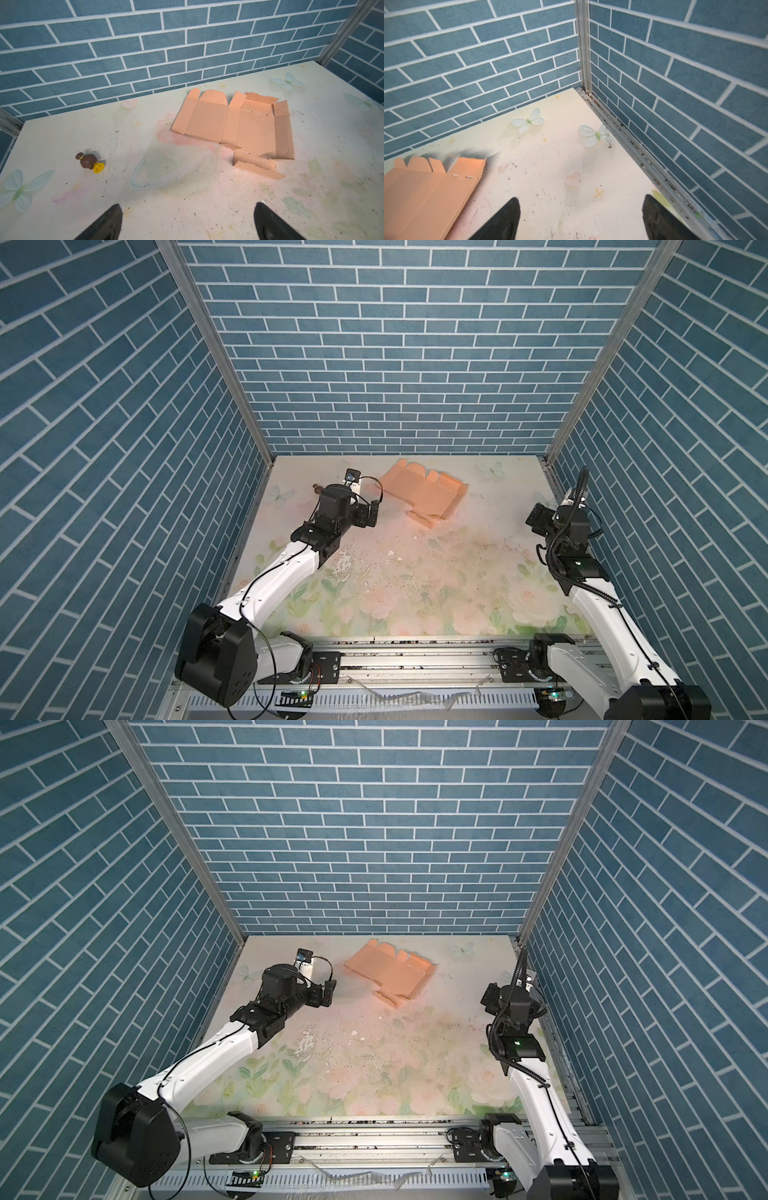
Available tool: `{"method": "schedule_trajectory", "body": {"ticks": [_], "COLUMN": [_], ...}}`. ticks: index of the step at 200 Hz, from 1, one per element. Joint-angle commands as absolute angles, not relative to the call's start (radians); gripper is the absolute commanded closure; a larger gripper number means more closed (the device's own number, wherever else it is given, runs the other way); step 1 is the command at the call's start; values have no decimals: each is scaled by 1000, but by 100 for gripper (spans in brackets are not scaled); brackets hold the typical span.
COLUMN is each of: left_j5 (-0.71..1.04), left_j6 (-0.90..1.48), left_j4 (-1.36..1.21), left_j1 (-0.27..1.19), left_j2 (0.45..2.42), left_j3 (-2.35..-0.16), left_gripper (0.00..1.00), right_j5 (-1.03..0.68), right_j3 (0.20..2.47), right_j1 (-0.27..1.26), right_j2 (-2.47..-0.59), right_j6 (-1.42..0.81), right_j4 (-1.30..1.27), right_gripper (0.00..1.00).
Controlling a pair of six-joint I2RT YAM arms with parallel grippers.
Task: Fold the paper box
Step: 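Move the left gripper toward the cardboard blank while the right gripper reaches its far edge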
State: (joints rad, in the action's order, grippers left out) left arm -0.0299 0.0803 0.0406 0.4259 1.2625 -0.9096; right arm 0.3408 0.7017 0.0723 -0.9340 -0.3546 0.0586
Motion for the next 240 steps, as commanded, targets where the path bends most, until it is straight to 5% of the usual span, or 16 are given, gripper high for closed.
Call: {"method": "schedule_trajectory", "body": {"ticks": [1, 54, 151, 240], "left_j5": [12, 27, 107, 31], "left_j6": [99, 163, 179, 129], "left_j4": [75, 139, 146, 164], "left_j1": [437, 440, 479, 562], "left_j2": [1261, 1295, 1336, 1339], "left_j3": [-943, -992, -1009, -1008], "left_gripper": [0, 0, 0, 0], "right_j5": [253, 219, -10, -126], "right_j3": [747, 780, 1134, 1140], "right_j1": [79, 143, 332, 345], "right_j2": [-954, -1103, -1687, -1916], "right_j6": [-501, -634, -836, -999], "right_j4": [132, 115, 141, -141], "right_gripper": [10, 11, 25, 30]}}
